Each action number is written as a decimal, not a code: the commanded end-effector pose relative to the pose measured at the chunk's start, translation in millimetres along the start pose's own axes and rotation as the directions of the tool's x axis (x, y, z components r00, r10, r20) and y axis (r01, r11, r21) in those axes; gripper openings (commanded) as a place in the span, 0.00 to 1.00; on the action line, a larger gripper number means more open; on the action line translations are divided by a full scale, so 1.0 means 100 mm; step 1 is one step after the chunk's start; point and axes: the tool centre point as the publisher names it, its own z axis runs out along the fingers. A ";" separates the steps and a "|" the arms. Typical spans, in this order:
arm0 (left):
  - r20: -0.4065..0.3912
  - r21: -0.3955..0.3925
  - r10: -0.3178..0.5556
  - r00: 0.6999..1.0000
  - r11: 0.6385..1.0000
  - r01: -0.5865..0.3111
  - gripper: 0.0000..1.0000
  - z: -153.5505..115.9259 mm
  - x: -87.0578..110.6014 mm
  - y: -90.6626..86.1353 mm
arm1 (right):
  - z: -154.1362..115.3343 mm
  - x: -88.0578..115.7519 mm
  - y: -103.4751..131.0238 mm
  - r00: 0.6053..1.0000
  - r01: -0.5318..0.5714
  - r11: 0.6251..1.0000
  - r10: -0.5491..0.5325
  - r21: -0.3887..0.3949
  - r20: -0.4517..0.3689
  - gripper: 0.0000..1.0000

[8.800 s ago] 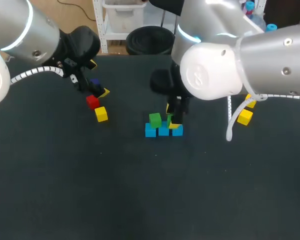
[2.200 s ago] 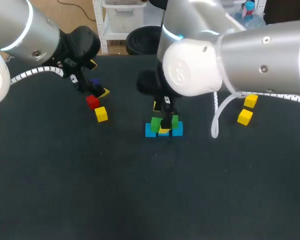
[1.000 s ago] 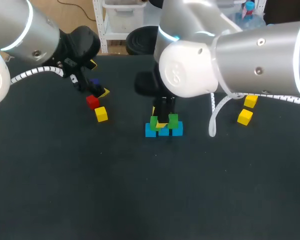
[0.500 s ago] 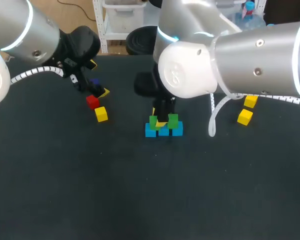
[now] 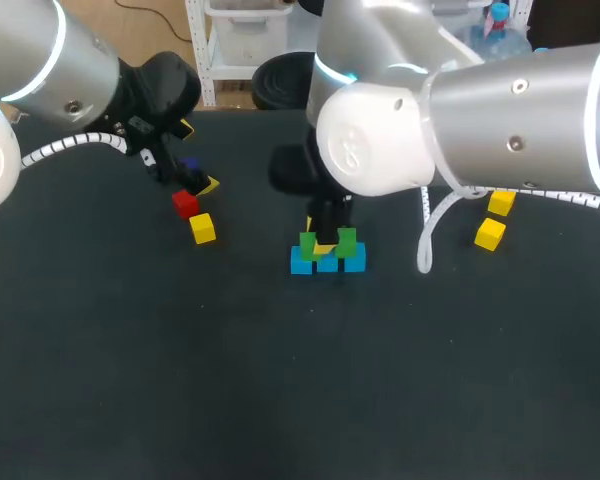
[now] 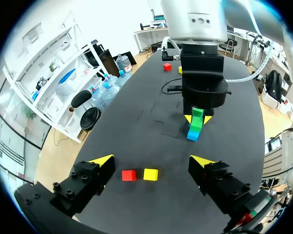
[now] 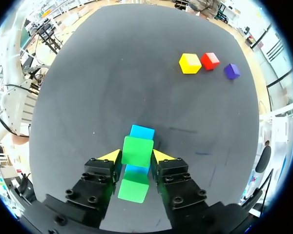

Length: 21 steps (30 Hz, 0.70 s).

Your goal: Place the blue cubes, place green cubes on the blue cubes, place the yellow cubes on the green cubes, then place the red cubes on the yellow cubes, and place purple cube on the red cubes.

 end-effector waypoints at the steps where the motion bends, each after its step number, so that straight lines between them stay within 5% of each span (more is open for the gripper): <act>1: 0.003 0.004 0.003 1.000 1.000 -0.003 1.00 0.01 0.01 0.02 | 0.02 0.01 0.00 1.000 -0.001 1.000 0.001 0.003 -0.001 0.37; 21: 0.003 0.004 0.003 1.000 1.000 -0.003 1.00 0.01 0.01 0.02 | 0.03 0.02 -0.03 1.000 0.001 1.000 -0.001 0.013 0.000 0.44</act>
